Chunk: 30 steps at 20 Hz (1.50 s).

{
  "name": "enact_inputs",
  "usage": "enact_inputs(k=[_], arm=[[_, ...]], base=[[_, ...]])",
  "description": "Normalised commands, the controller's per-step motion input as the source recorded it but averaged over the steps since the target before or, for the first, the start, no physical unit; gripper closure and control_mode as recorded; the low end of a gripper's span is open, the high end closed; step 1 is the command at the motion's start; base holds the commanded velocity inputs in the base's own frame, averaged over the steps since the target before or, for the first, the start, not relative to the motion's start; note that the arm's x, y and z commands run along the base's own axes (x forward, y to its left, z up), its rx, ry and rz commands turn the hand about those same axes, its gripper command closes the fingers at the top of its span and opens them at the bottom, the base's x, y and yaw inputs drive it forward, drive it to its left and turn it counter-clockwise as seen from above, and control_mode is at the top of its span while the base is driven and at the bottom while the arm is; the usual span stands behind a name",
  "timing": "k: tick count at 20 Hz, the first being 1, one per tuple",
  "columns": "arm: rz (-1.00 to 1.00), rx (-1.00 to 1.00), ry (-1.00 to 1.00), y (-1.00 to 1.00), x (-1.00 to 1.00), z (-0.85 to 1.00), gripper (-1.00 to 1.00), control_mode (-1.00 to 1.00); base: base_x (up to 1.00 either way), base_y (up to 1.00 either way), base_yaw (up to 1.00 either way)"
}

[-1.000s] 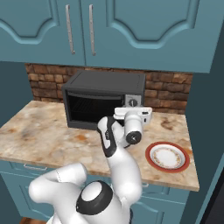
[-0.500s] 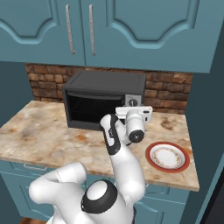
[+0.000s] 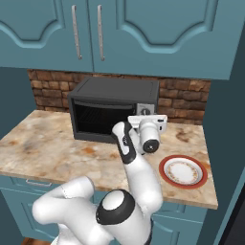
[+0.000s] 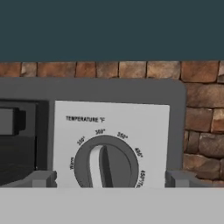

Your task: Pull the toaster oven rack outwards. Pick up the baguette from the plate and place it on the toaster oven rack. Close the toaster oven door fully and set the temperature to the lowest setting.

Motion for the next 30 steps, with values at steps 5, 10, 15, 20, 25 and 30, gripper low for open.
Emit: enact_inputs(k=[5, 10, 15, 20, 25, 30], arm=[[0.00, 0.00, 0.00, 0.00, 0.19, 0.00, -1.00, -1.00], [0.00, 0.00, 0.00, 0.00, 0.00, 0.00, -1.00, -1.00], [0.00, 0.00, 0.00, 0.00, 0.00, 0.00, 1.00, -1.00], [0.00, 0.00, 0.00, 0.01, 0.00, 0.00, 1.00, -1.00], [-0.04, -0.01, -0.01, 0.20, 0.00, 0.00, 1.00, -1.00], [0.00, 0.00, 0.00, 0.00, 0.04, 0.00, 1.00, -1.00]], base=[[0.00, 0.00, 0.00], [0.00, 0.00, 0.00], [0.00, 0.00, 0.00], [0.00, 0.00, 0.00], [0.00, 0.00, 0.00], [0.00, 0.00, 0.00]])
